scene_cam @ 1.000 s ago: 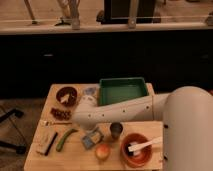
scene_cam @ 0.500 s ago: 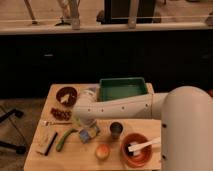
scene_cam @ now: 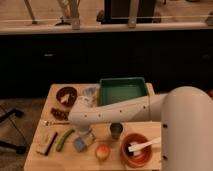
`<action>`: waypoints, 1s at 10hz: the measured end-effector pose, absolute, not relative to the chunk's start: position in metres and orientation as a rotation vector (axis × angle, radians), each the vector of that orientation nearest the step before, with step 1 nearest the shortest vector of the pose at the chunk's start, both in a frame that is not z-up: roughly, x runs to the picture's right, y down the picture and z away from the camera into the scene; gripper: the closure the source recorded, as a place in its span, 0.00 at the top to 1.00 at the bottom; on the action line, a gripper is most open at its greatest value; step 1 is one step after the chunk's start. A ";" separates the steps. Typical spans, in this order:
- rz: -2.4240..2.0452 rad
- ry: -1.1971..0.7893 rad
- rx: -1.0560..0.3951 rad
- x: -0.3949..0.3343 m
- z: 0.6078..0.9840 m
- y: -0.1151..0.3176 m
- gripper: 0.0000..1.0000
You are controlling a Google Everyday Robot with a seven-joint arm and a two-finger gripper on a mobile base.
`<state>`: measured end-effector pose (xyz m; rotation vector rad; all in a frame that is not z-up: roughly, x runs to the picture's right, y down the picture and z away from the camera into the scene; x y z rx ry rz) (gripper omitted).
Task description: Wipe table surface with sponge
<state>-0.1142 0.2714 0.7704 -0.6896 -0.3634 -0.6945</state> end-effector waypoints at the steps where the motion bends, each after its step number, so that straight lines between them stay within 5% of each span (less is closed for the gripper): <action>1: -0.698 -0.358 -0.698 -0.105 0.766 0.277 0.00; 10: -0.653 -0.290 -0.687 -0.087 0.801 0.244 0.00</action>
